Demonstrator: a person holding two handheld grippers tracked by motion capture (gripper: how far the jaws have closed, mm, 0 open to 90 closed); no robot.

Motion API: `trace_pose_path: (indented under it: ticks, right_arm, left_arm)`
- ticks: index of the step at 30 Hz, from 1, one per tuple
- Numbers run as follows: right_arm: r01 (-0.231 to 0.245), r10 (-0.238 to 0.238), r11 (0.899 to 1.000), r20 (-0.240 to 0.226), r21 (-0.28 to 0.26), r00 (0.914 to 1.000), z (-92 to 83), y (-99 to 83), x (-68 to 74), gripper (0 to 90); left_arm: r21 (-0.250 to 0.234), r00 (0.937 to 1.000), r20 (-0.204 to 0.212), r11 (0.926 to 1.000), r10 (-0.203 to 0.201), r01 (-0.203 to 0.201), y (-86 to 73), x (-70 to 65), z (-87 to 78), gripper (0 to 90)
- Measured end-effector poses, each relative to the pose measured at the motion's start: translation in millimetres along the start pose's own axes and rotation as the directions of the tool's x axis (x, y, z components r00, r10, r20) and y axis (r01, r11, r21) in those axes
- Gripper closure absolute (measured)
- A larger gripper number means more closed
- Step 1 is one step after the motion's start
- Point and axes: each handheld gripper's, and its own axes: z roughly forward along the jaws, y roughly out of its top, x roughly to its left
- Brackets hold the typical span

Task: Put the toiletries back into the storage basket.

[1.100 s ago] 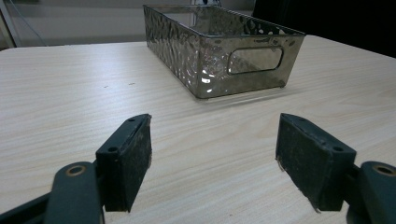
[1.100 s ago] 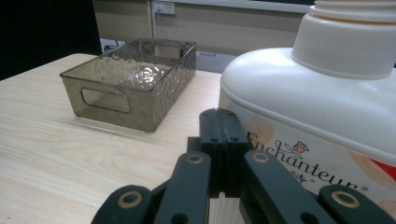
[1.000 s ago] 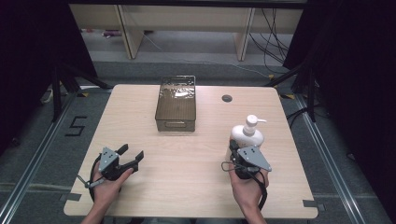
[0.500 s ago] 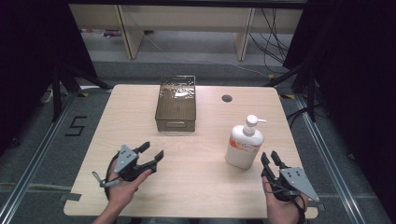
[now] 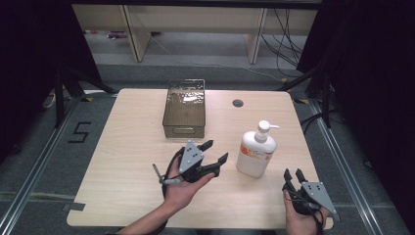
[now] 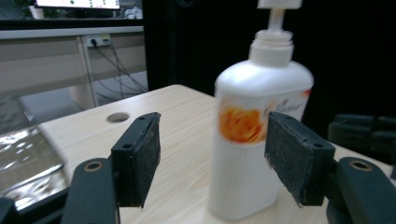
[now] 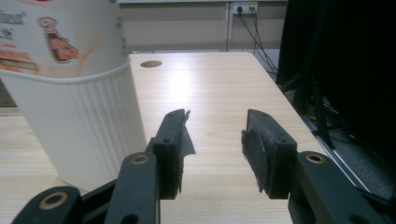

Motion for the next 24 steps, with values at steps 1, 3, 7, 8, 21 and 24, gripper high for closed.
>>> trace_pose_path:
  ticks: [1,3,7,8,21,24]
  right_arm:
    - [0.003,-0.003,1.0,-0.004,-0.015,1.0,1.7,-0.7,-1.6,58.6]
    - [0.001,-0.001,1.0,0.02,-0.004,0.9998,0.5,-1.1,-3.3,58.5]
    - [0.007,-0.006,1.0,0.02,-0.004,0.9998,1.4,-2.8,-6.2,58.3]
    - [-0.006,0.005,1.0,0.026,0.026,0.9996,-0.1,-3.0,-5.5,58.3]
    - [-0.039,0.039,0.999,0.006,0.016,0.9992,2.3,-3.5,0.2,57.7]
    - [0.008,-0.008,1.0,0.002,0.007,1.0,3.8,-3.6,-2.5,57.6]
  left_arm:
    - [-0.007,1.0,0.001,1.0,0.006,-0.006,2.9,-4.1,4.5,35.5]
    - [-0.022,0.9998,0.004,0.9996,0.017,-0.017,9.4,-10.8,12.0,35.8]
    - [-0.04,0.9994,0.006,0.9986,0.034,-0.034,19.2,-18.8,21.2,37.1]
    - [-0.051,0.9993,0.002,0.998,0.037,-0.037,24.8,-23.7,26.9,37.3]
    - [-0.035,0.9985,-0.019,0.9981,0.051,-0.052,49.0,-47.1,64.1,41.3]
    - [-0.022,0.9981,-0.034,0.9984,0.051,-0.052,53.0,-50.7,73.3,41.4]
